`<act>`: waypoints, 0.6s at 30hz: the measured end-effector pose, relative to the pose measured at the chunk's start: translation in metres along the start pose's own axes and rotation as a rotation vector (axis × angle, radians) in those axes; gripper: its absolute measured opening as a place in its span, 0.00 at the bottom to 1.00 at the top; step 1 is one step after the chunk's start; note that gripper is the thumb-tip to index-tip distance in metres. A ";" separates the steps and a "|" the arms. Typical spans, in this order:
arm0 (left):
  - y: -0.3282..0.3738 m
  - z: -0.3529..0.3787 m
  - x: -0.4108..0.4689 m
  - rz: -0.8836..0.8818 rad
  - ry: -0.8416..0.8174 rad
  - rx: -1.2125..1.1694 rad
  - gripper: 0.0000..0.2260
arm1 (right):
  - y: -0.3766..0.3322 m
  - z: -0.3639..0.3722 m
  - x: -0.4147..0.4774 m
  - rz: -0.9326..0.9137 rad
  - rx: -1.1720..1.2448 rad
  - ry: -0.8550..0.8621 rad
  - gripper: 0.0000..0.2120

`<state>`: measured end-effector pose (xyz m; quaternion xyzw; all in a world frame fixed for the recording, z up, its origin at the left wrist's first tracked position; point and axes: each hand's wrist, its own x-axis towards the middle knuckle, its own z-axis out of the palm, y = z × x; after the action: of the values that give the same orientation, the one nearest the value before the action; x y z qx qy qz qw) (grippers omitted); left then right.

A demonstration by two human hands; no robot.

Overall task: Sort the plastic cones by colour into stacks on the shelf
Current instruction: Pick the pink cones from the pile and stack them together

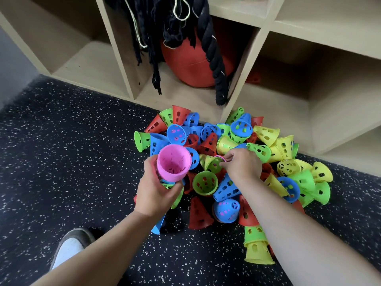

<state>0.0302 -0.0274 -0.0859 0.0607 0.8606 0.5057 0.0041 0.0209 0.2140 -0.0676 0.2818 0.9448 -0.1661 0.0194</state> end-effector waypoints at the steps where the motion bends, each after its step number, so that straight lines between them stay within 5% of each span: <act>1: 0.000 0.000 0.001 0.002 0.000 -0.002 0.34 | 0.003 0.003 0.001 0.013 -0.010 0.003 0.09; 12: 0.002 0.006 -0.001 0.019 -0.003 0.017 0.33 | 0.023 -0.009 -0.016 0.057 0.285 0.326 0.04; 18: 0.007 0.013 -0.007 0.063 -0.030 0.026 0.34 | 0.030 -0.041 -0.025 0.148 0.418 0.298 0.02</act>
<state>0.0388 -0.0135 -0.0862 0.0955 0.8646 0.4933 0.0004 0.0607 0.2379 -0.0351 0.3692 0.8593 -0.3123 -0.1667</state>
